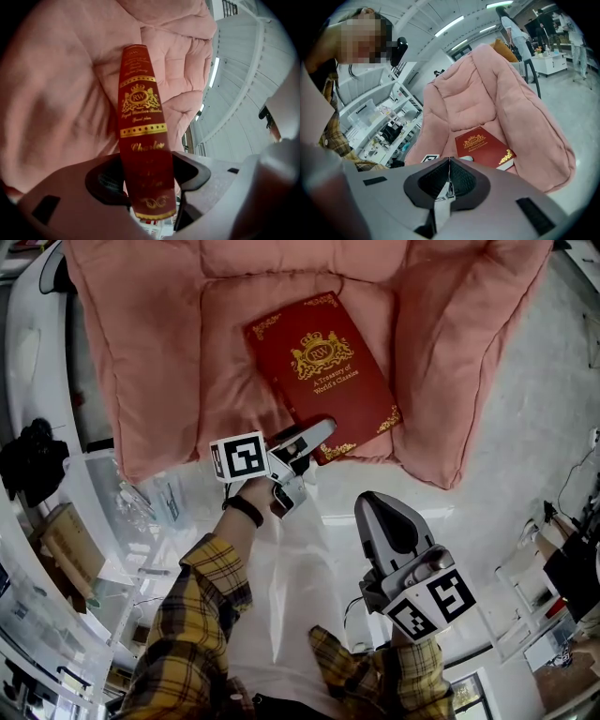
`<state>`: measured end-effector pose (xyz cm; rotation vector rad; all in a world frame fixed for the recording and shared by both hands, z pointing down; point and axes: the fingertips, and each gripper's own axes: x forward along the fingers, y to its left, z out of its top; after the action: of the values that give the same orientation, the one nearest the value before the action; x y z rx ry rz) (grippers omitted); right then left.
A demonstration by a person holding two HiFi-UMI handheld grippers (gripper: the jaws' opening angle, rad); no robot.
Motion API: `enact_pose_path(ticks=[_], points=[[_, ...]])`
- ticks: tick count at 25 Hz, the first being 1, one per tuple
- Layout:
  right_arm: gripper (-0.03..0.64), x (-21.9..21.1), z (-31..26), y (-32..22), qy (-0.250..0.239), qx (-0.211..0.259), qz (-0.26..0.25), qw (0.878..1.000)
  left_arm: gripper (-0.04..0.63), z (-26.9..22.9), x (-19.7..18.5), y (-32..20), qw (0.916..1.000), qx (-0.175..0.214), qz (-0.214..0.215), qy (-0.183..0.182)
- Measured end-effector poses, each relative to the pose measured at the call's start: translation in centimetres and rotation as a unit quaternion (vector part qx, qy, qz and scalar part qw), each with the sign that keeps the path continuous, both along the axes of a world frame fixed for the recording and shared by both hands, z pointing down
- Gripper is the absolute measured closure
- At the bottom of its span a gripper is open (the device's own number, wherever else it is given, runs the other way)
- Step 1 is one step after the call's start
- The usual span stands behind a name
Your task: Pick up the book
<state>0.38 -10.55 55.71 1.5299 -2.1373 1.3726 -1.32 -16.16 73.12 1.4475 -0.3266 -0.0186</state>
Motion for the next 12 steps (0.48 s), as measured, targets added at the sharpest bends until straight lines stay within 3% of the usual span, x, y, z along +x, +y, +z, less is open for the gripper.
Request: enact_pose_path(ticks=[1, 5, 12], points=[[0.598, -0.05, 0.04, -0.02, 0.0, 0.0, 0.0, 1.0, 0.322, -0.15, 0.32, -0.77, 1.0, 0.005, -0.003, 0.0], [0.598, 0.04, 0.05, 0.02, 0.0, -0.001, -0.002, 1.0, 0.324, -0.38, 1.17, -1.37, 0.9996, 0.012, 0.025, -0.01], [0.598, 0.0, -0.23, -0.22, 0.005, 0.003, -0.001, 1.0, 0.35, -0.49, 0.39, -1.13, 0.9997, 0.001, 0.017, -0.018]])
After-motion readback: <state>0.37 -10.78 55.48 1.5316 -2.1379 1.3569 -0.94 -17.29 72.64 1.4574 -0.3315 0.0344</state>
